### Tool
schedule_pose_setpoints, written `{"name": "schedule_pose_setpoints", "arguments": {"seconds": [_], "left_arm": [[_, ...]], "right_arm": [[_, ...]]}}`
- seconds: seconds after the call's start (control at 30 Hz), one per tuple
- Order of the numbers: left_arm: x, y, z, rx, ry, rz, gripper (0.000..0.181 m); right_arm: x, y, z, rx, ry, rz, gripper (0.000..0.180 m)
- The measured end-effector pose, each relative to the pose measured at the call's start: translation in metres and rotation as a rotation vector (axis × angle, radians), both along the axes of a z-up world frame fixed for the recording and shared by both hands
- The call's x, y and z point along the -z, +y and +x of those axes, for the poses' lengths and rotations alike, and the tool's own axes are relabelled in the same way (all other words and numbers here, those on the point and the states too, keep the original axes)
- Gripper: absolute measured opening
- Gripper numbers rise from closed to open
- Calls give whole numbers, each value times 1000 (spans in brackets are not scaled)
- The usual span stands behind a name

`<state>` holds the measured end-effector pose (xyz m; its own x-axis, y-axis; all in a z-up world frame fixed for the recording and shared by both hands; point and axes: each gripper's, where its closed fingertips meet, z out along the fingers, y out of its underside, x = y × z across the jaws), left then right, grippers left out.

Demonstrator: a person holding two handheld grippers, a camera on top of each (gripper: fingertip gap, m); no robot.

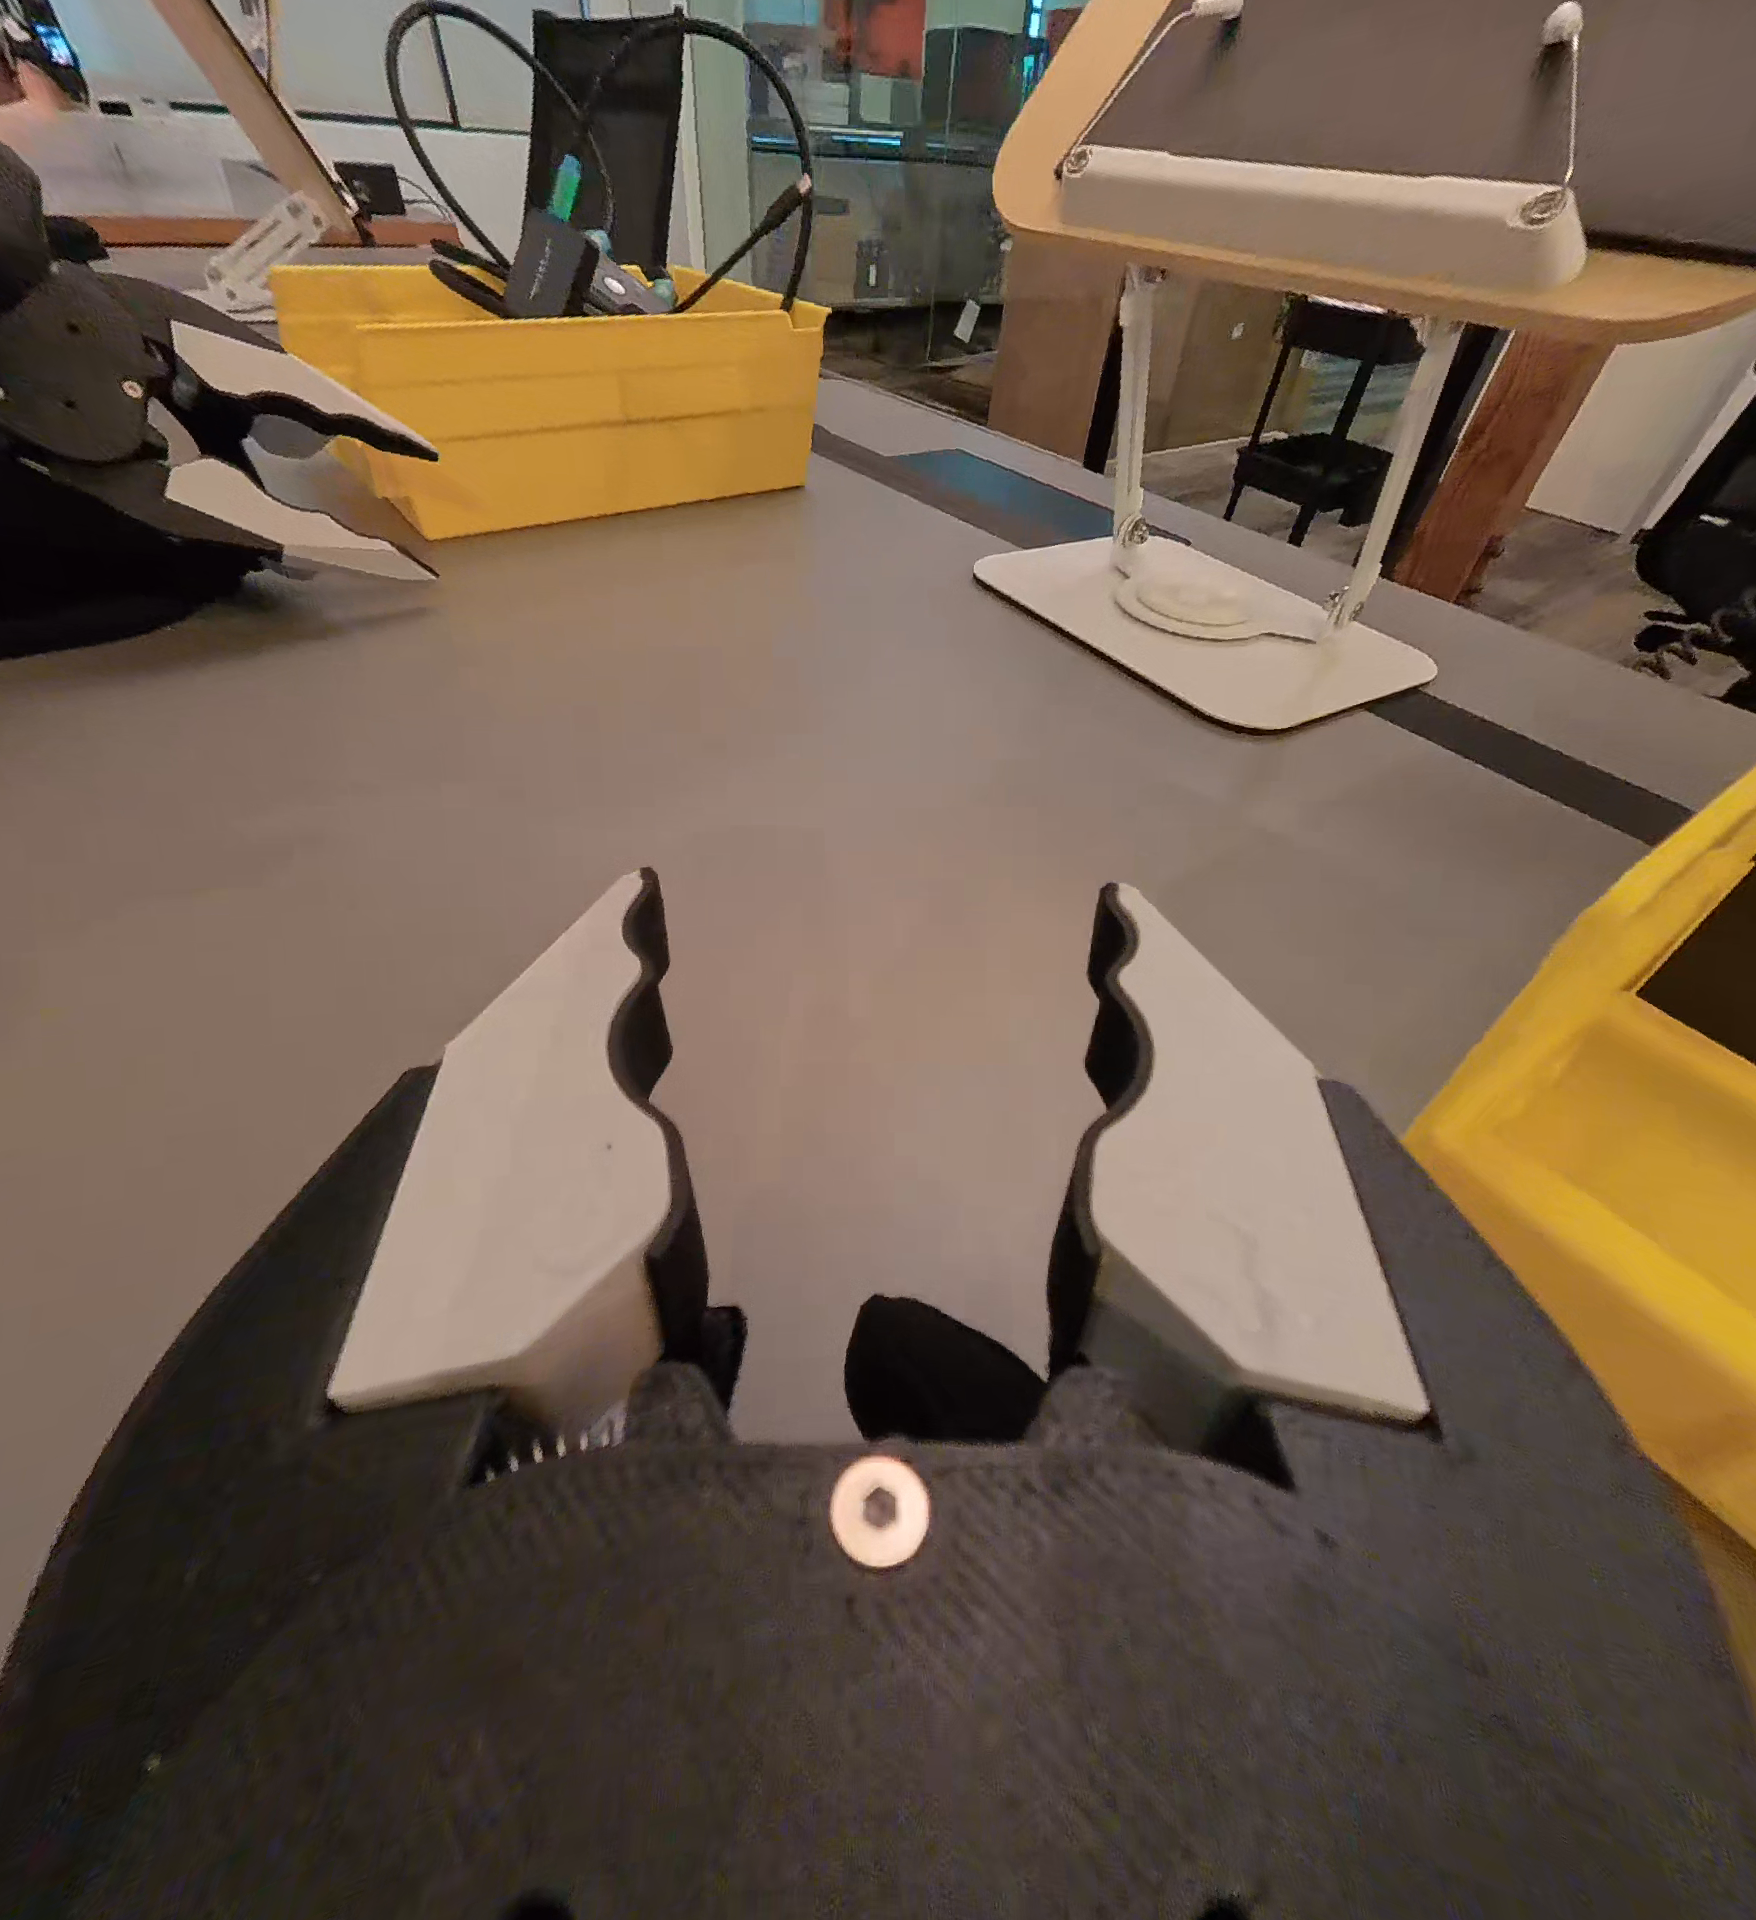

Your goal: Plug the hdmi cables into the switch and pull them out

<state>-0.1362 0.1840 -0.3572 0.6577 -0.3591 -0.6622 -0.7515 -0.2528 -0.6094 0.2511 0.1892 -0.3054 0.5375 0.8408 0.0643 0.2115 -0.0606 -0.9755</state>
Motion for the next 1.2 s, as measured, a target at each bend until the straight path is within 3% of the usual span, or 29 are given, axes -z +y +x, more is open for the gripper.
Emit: {"name": "schedule_pose_setpoints", "arguments": {"seconds": [0.2, 0.3, 0.33, 0.47, 0.67, 0.77, 0.87, 1.0, 1.1, 1.2], "left_arm": [[-3, 3, -10, -61, -77, -34, 66], [-22, 4, -14, -70, -163, 13, 67], [-32, 4, -17, -76, -192, 28, 60], [-101, 11, -36, -99, -262, 195, 59], [-192, 48, -95, -166, -285, 342, 56], [-186, 93, -139, -275, -256, 250, 61], [-166, 137, -181, -381, -347, 155, 63], [-150, 174, -214, -478, -341, 97, 62], [-140, 191, -223, -513, -278, 37, 46], [-127, 202, -227, -524, -273, -38, 11]], "right_arm": [[-14, -5, 2, 37, 26, 67, 81], [-32, -3, 1, 44, 34, 84, 81], [-38, -4, -6, 17, 4, 98, 81], [-52, 1, -42, -90, -191, 200, 81], [-54, 34, -94, -188, -175, 222, 78], [-40, 54, -115, -198, -126, 166, 77], [-19, 67, -126, -208, -154, 188, 73], [6, 75, -122, -173, -139, 185, 70], [-2, 77, -116, -169, -100, 193, 68], [-3, 81, -110, -163, -59, 173, 68]]}}
